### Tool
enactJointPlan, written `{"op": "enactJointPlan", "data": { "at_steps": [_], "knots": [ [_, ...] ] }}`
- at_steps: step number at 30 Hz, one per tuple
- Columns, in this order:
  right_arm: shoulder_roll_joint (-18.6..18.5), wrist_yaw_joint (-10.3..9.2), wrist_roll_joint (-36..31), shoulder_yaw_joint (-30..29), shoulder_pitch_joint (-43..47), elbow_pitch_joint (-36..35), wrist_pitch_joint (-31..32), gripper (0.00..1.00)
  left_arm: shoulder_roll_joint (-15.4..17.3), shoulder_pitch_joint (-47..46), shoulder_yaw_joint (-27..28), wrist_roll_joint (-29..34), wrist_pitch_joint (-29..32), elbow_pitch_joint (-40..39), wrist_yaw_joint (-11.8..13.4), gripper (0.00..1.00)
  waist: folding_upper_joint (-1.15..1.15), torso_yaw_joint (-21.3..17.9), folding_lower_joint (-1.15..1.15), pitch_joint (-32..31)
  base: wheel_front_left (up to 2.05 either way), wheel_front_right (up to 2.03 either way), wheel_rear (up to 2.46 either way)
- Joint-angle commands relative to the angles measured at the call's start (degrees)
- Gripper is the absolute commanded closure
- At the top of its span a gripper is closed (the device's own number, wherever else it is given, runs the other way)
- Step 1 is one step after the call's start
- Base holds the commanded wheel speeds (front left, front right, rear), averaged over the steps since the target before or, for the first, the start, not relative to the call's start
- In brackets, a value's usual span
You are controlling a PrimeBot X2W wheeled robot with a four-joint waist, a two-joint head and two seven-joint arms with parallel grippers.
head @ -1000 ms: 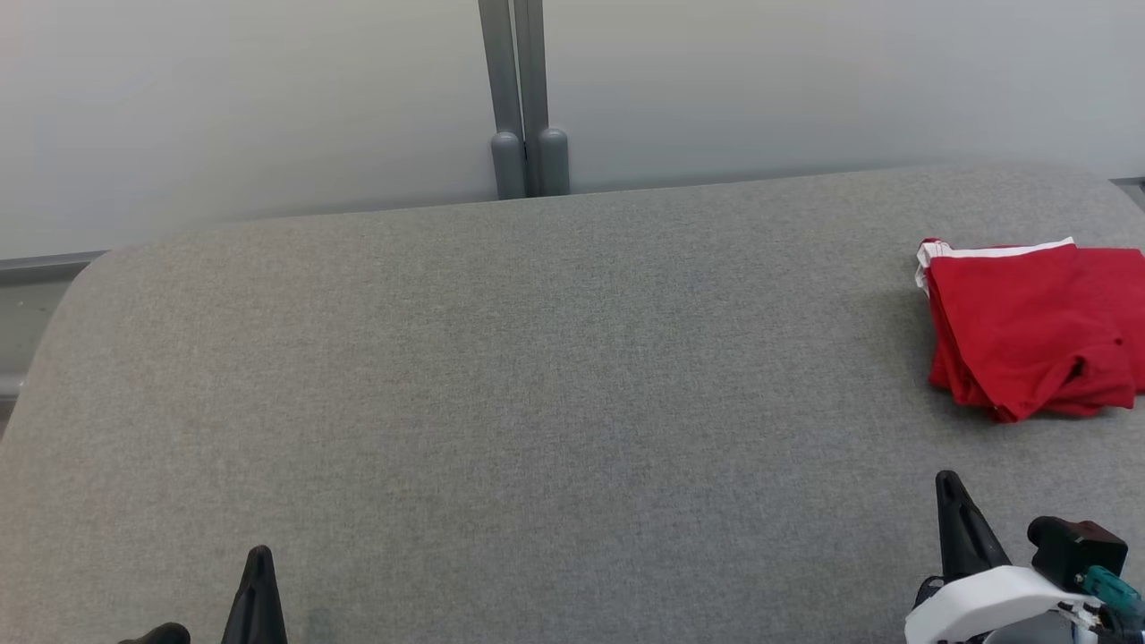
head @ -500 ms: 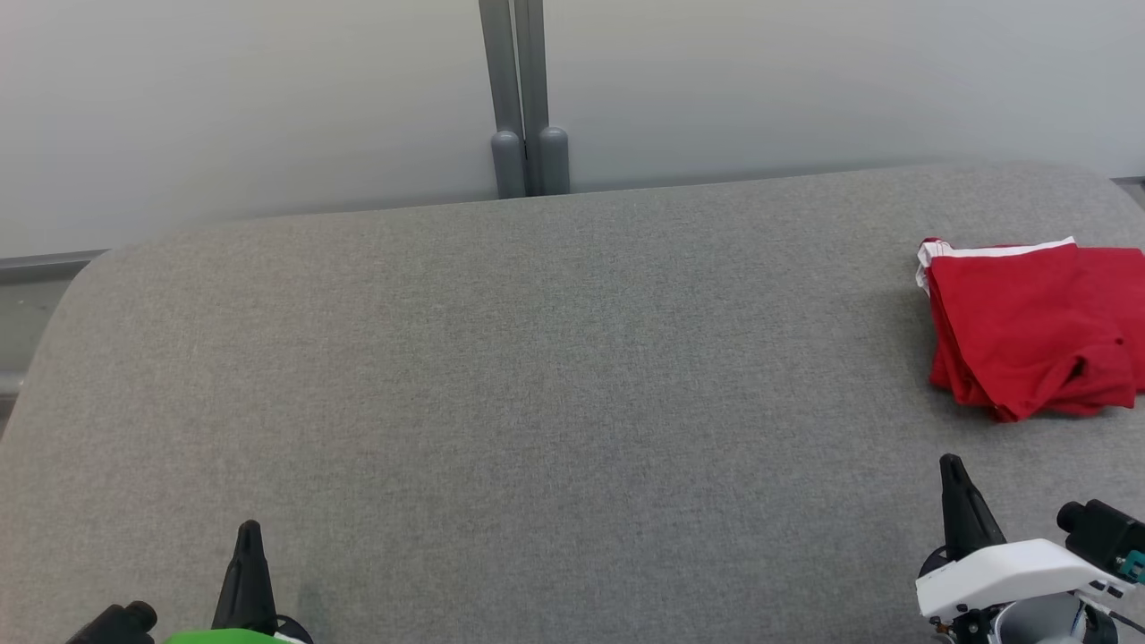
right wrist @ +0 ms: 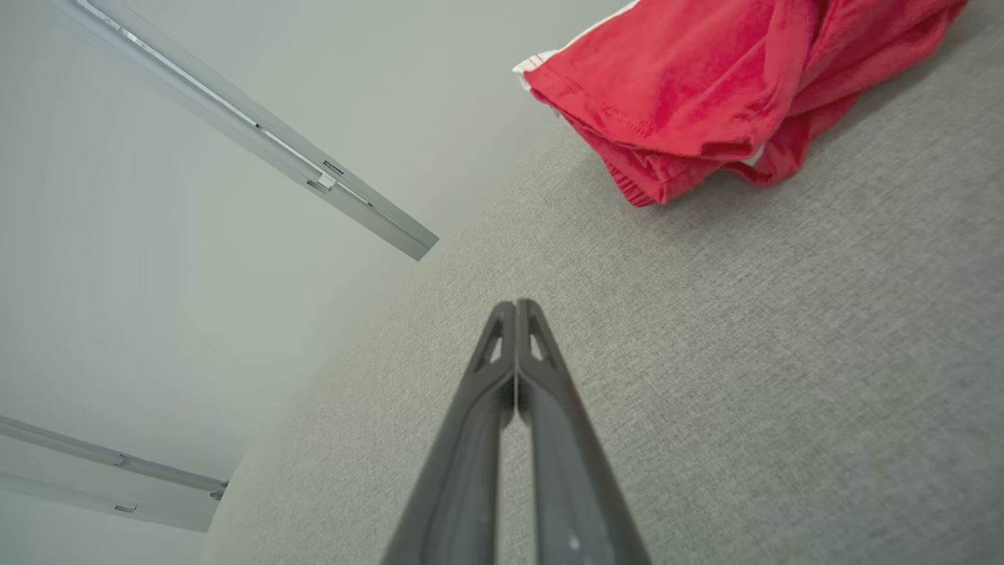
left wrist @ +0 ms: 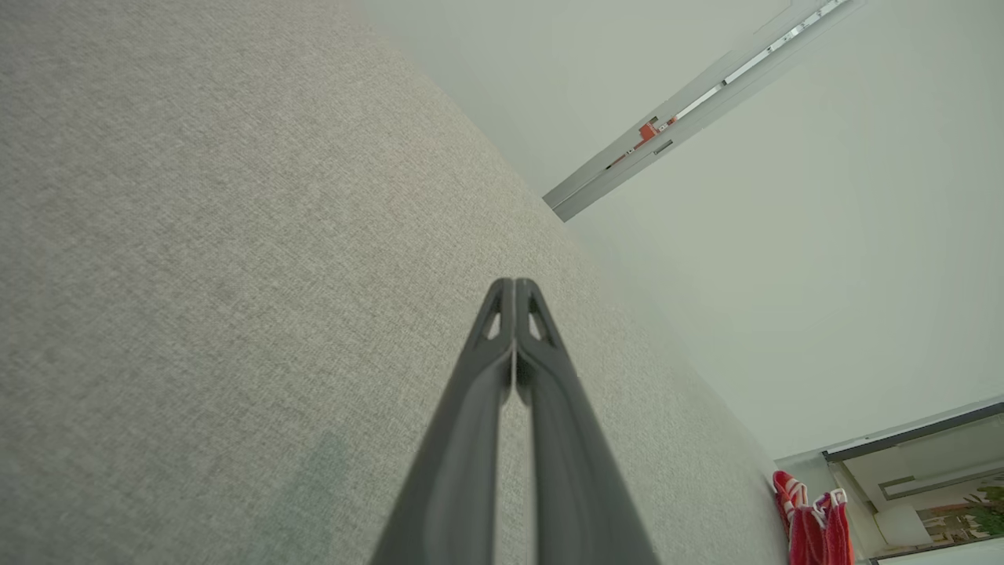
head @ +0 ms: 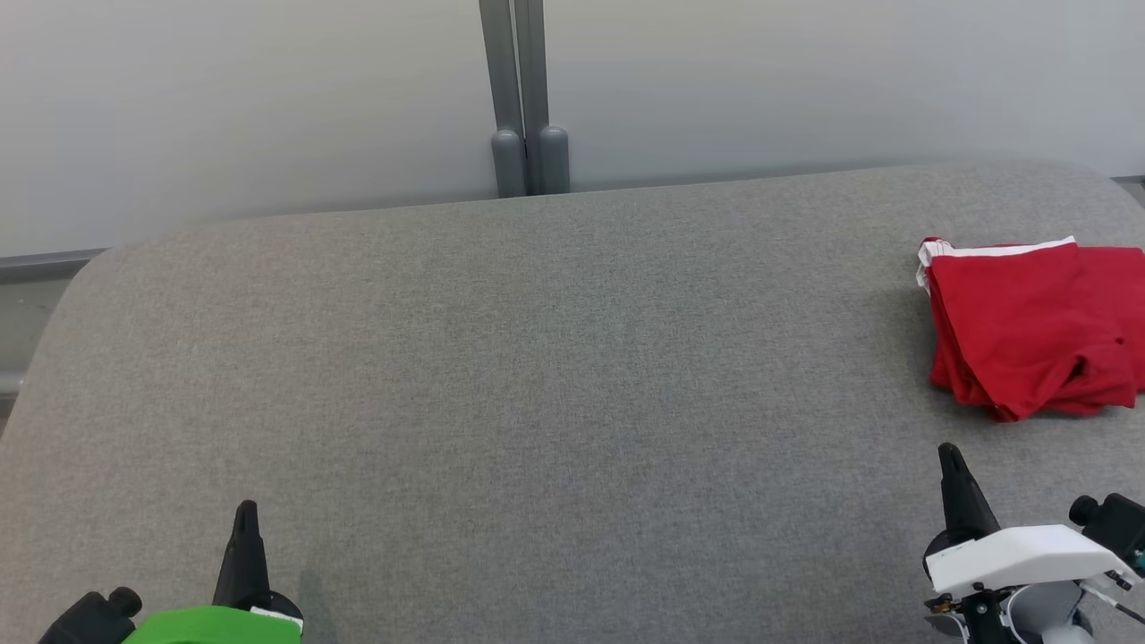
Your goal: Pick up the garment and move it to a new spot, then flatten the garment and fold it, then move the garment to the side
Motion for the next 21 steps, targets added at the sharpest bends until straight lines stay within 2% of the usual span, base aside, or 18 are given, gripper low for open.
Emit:
{"op": "enactJointPlan", "data": {
  "at_steps": [1, 21],
  "knots": [
    [-0.4, 0.03, 1.99, -0.18, -1.44, -0.77, 0.35, 1.0, 0.37, -1.79, 0.36, -1.56, 0.44, -0.36, -0.37, 1.0, 0.0, 0.0, 0.0, 0.01, 0.0, 0.0, 0.0],
    [-0.47, 0.03, 16.26, -0.38, -3.0, -0.77, 3.7, 1.0, 0.46, -4.53, 1.16, -13.77, 3.84, 0.32, -0.94, 1.0, 0.0, 0.04, 0.0, 0.1, 0.0, 0.0, 0.0]
  ]
}}
